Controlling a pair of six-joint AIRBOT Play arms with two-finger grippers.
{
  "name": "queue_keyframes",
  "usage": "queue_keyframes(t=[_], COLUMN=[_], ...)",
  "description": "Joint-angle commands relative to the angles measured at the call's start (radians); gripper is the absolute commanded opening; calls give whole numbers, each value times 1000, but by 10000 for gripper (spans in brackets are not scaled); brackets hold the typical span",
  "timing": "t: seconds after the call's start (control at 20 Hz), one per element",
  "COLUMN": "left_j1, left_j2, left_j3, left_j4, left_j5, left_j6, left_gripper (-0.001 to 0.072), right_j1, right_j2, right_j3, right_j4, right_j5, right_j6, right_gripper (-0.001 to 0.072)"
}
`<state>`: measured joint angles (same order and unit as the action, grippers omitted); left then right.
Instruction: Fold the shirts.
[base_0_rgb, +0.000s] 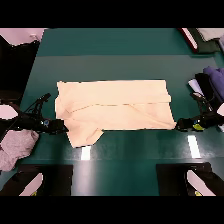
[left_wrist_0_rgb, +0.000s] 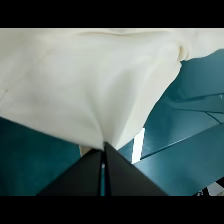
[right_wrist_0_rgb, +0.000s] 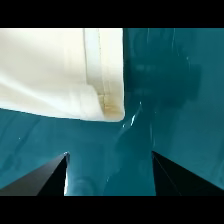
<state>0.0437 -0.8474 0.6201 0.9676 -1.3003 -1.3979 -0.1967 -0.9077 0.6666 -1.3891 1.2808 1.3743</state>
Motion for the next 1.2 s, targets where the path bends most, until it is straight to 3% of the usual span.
queue_keyframes(t=[0.0, 0.15, 0.25, 0.3, 0.4, 0.65, 0.85, 1.0, 1.15], left_j1=[0, 0, 0, 0, 0, 0, 0, 0, 0], left_j2=[1, 1, 1, 1, 1, 34, 189, 271, 281], left_j3=[1, 1, 1, 1, 1, 1, 2, 37, 137], left_j4=[1, 2, 2, 2, 2, 6, -18, -39, -11], left_j5=[-10, -20, -20, -19, -20, -123, -223, -245, -141], left_j6=[0, 2, 2, 2, 2, -2, -80, -126, -132], left_gripper=[26, 26, 26, 26, 26, 25, 25, 25, 26], right_j1=[0, 0, 1, 0, 0, 0, 0, 0, 0], right_j2=[-40, -124, -166, -184, -209, -118, 66, 167, 213], right_j3=[0, 0, 0, 0, 0, 0, 0, 3, 62], right_j4=[61, 114, 114, 114, 112, 68, 27, 55, 123], right_j5=[-27, -95, -101, -87, -48, 107, 218, 190, 77], right_j6=[-60, -71, -71, -73, -94, -81, -30, 14, 35], right_gripper=[584, 552, 436, 348, 15, 10, 10, 10, 10])
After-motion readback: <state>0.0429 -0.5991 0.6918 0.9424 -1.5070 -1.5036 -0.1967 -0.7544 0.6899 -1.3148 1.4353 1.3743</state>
